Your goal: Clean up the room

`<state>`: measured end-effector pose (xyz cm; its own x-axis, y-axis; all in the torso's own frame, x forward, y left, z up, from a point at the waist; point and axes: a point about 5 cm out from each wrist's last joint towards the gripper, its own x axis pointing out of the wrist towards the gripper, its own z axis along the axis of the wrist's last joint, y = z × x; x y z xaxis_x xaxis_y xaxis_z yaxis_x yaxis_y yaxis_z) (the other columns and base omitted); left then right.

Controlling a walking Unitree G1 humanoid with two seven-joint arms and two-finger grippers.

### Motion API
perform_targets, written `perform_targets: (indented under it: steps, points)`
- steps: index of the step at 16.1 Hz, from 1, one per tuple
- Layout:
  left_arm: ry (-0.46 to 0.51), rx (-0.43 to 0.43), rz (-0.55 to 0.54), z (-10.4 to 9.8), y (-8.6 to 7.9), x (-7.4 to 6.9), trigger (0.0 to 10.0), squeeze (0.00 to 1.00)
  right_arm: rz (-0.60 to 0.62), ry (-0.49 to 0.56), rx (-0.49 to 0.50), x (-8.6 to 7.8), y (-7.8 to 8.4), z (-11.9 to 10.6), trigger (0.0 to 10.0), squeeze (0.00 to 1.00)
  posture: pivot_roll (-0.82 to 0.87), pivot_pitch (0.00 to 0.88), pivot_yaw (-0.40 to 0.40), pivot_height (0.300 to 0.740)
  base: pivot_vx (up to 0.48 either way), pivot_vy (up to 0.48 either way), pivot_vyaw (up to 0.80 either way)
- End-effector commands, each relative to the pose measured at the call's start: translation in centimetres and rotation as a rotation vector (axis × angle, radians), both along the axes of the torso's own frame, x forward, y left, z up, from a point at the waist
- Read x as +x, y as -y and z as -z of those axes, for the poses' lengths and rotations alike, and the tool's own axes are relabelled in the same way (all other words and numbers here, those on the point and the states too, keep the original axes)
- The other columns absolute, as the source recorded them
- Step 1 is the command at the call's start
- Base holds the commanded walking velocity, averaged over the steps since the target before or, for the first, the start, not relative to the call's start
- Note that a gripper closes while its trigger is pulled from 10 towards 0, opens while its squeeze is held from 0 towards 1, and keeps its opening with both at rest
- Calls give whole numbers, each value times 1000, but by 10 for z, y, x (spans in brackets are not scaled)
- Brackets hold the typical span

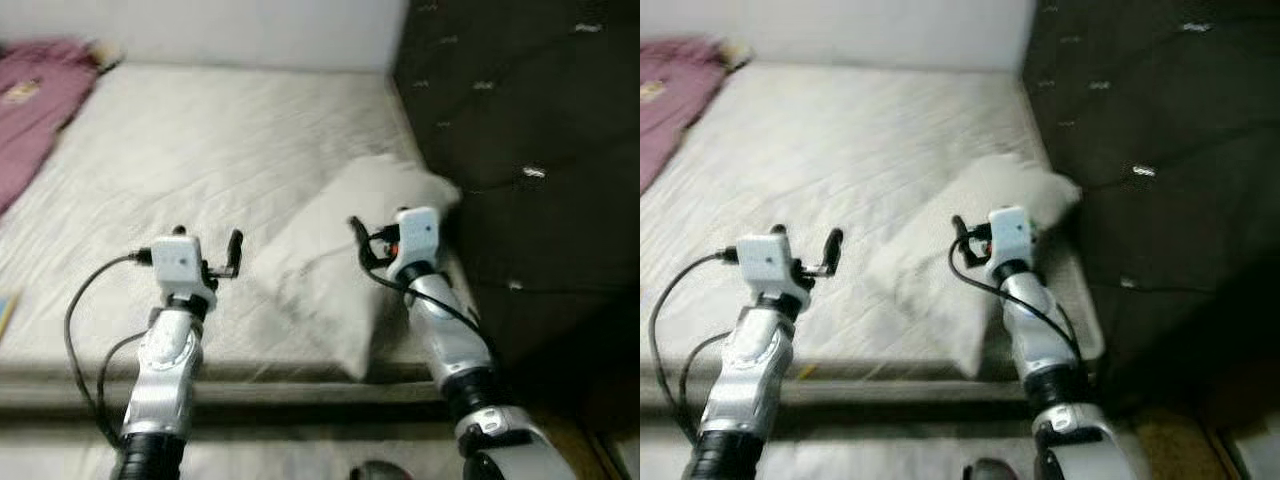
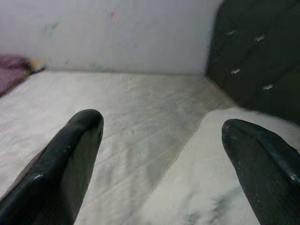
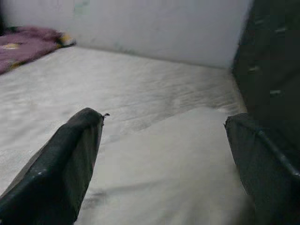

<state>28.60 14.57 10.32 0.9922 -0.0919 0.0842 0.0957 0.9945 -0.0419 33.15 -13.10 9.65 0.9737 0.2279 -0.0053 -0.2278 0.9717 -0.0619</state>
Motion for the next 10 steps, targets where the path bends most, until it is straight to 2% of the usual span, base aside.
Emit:
perform_targets:
  steps: [1,2,7,10]
  points:
    - [-4,7,0,1,-3,-2,10000,0,-4,7,11,3,-3,-4,10000,0,-64,0,-30,740,0,0,0]
    - [0,7,10,1,-2,-2,10000,0,-4,7,11,3,-3,-4,10000,0,-65,0,-29,740,398,0,0]
    - [-14,9,-2,2,-4,0,10000,0,-1,5,13,4,-3,-5,10000,0,-63,0,-30,740,0,0,0]
    - [-14,7,-5,2,-4,1,10000,0,0,3,14,5,-3,-5,10000,0,-63,0,-29,740,0,0,-800]
